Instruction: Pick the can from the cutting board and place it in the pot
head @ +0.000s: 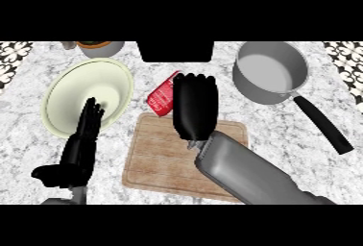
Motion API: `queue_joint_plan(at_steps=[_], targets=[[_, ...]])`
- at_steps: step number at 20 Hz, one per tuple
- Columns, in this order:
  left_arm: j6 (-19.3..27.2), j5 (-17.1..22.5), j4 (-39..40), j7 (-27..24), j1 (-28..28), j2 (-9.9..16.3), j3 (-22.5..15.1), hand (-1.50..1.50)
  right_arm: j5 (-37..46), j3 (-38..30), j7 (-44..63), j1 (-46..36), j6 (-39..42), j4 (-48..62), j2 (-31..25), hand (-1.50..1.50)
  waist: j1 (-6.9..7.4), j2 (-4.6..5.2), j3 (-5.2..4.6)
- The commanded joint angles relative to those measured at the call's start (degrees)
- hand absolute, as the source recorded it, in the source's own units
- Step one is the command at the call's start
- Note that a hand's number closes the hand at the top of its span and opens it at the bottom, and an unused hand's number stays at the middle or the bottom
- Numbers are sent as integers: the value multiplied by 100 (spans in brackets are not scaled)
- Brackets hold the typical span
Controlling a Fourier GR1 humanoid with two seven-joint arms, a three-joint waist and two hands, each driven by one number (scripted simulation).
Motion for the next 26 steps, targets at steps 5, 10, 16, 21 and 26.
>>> queue_joint_plan(at_steps=[5, 10, 16, 21, 26], targets=[[-131, -107, 348, -420, 29, -218, 22, 0, 174, -1000, -226, 430, -54, 87, -489, 150, 15, 25, -1], [-396, 63, -65, -119, 199, 138, 332, 0, -298, -1792, -972, 743, 260, -402, -1312, 150, 23, 13, 1], [-307, -26, -161, 128, 103, -70, 258, 0, -744, -2527, -2148, 1171, -251, 268, -1772, 150, 27, 22, 3], [-320, -121, 35, 170, -230, -119, 357, 0, -1274, -2968, -2911, 1320, -102, 858, -1781, 150, 33, 30, 3], [-339, -204, 596, -75, -466, -324, 382, 0, -1457, -3433, -3830, 602, -333, 2746, -1672, 150, 117, 70, 4]])
